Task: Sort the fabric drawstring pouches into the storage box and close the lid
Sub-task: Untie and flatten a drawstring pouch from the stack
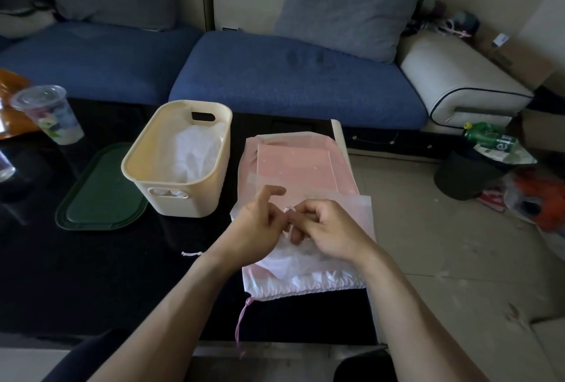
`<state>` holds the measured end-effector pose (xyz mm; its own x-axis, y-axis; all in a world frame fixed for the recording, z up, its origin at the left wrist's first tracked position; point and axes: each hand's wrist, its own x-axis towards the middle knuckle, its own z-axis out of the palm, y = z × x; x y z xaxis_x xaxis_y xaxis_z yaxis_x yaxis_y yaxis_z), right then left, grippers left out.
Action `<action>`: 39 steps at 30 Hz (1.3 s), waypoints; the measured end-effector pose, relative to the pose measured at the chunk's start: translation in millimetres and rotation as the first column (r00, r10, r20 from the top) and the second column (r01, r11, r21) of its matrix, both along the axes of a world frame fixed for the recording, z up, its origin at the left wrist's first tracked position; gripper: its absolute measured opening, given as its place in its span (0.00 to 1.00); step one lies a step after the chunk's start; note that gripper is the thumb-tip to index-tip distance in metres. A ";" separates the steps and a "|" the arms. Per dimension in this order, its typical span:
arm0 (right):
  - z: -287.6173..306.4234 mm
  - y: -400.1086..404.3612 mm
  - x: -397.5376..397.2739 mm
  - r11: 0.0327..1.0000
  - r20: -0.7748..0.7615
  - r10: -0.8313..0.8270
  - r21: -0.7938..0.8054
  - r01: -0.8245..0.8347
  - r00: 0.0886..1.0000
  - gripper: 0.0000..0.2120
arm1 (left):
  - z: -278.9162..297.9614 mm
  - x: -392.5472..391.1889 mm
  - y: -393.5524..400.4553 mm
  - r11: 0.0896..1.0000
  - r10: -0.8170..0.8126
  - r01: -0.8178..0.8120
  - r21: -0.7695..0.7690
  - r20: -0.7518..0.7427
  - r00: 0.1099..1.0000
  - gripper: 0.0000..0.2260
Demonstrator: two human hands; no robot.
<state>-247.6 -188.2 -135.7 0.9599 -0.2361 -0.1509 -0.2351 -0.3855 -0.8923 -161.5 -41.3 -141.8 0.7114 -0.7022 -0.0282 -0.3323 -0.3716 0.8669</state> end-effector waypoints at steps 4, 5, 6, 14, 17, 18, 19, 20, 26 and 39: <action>-2.6 6.1 1.8 0.996 -0.009 -0.089 -0.014 0.089 0.996 0.11 | -3.7 0.1 0.3 0.991 0.010 -0.005 0.131 -0.036 0.999 0.14; -3.6 6.4 2.4 0.993 -0.016 -0.112 -0.024 0.112 0.994 0.11 | -3.8 0.9 -0.4 0.987 0.027 -0.015 0.161 -0.076 0.997 0.13; -4.4 6.1 2.8 0.992 -0.030 -0.121 -0.046 0.120 0.992 0.11 | -3.2 1.5 -1.7 0.982 0.040 -0.019 0.190 -0.111 0.993 0.13; -3.3 5.1 3.8 0.995 -0.053 -0.102 -0.027 0.100 0.993 0.13 | 5.2 -1.2 -8.0 0.985 -0.016 0.035 0.170 -0.114 0.993 0.12; -0.6 1.2 1.6 0.996 -0.069 -0.089 -0.034 0.086 0.994 0.14 | 12.6 -0.4 -5.4 0.977 -0.146 0.157 0.147 -0.083 0.986 0.14; 0.5 0.1 -0.1 0.996 -0.088 -0.080 -0.046 0.077 0.993 0.14 | 14.5 -0.6 -4.6 0.972 -0.182 0.190 0.136 -0.071 0.981 0.14; 1.4 -1.0 -1.1 0.996 -0.104 -0.073 -0.053 0.067 0.992 0.14 | 15.5 -0.3 -4.1 0.971 -0.199 0.206 0.124 -0.061 0.978 0.12; 1.7 -2.2 -2.2 0.996 -0.112 -0.069 -0.059 0.063 0.991 0.13 | 15.3 0.0 -3.4 0.972 -0.202 0.207 0.114 -0.053 0.978 0.10; 1.6 -5.7 -2.5 0.991 -0.163 -0.115 -0.086 0.101 0.980 0.10 | 8.1 -0.7 -5.0 0.951 -0.144 0.122 0.284 0.059 0.988 0.08; -0.9 -6.1 5.8 0.973 -0.168 -0.232 -0.049 0.227 0.958 0.18 | -9.0 -15.4 -11.9 0.999 -0.049 0.042 0.024 0.553 0.832 0.09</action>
<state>-241.9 -194.3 -136.5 0.8396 -0.4540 -0.2984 -0.4690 -0.3285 -0.8199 -176.8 -53.2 -150.8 0.5777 -0.7360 0.3530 -0.7719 -0.3521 0.5293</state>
